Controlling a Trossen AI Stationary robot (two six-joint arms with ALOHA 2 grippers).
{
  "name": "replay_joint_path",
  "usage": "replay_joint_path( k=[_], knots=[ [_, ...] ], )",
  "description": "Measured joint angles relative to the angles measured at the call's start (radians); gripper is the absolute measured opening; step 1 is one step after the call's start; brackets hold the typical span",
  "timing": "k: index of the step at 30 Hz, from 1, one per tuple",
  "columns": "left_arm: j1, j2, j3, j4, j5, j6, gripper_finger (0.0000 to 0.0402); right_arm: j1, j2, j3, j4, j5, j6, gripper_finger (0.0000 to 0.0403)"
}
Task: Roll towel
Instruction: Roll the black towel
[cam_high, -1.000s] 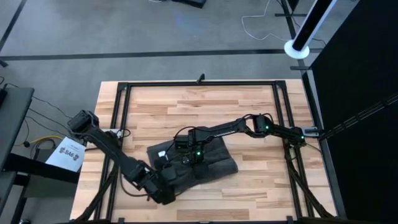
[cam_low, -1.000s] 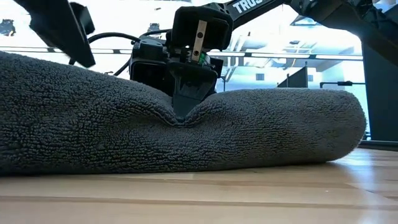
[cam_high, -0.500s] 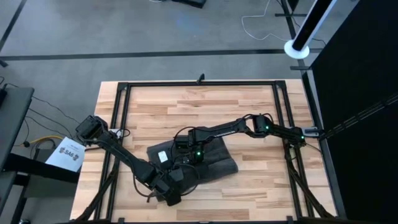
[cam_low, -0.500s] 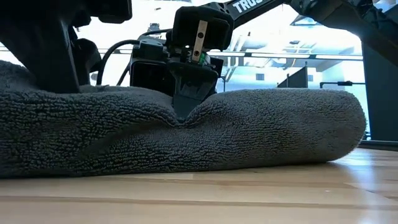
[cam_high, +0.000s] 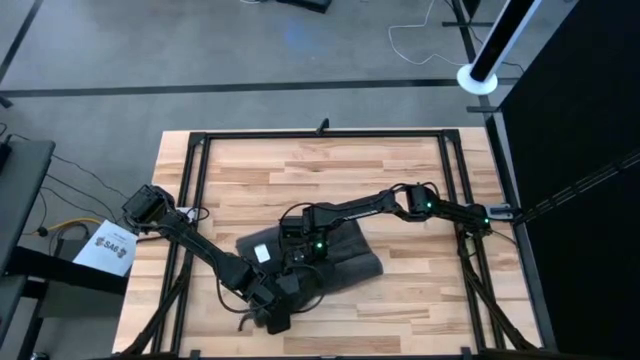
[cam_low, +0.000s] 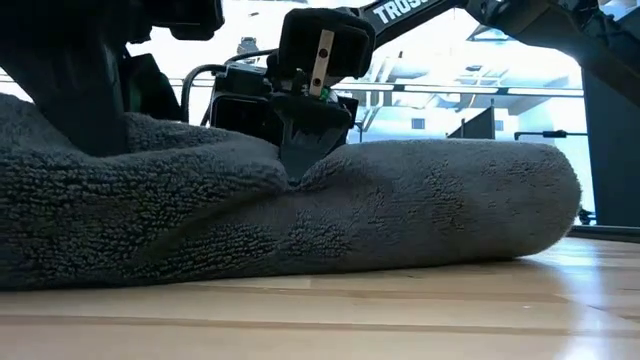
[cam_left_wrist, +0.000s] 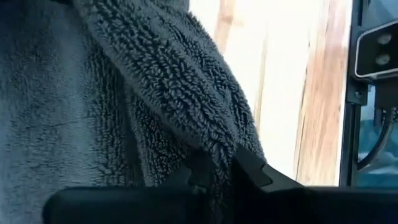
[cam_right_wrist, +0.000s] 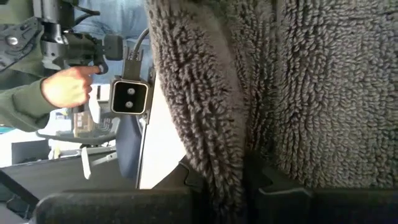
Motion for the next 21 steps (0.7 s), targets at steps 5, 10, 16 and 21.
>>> replay_joint_path(
  k=[5, 10, 16, 21],
  knots=[
    [-0.002, -0.023, -0.090, 0.109, 0.004, -0.020, 0.0015, 0.000, 0.004, 0.000, -0.001, -0.105, 0.005, 0.0024],
    [0.000, -0.113, -0.239, 0.346, 0.037, -0.037, 0.0015, 0.013, 0.004, -0.001, -0.010, -0.144, -0.058, 0.0024],
    [0.012, -0.204, -0.424, 0.590, 0.130, -0.073, 0.0015, 0.047, 0.005, 0.000, 0.019, -0.115, -0.136, 0.0030],
    [0.009, -0.206, -0.514, 0.716, 0.203, -0.113, 0.0015, 0.062, 0.003, 0.001, 0.041, -0.045, -0.164, 0.0093]
  ],
)
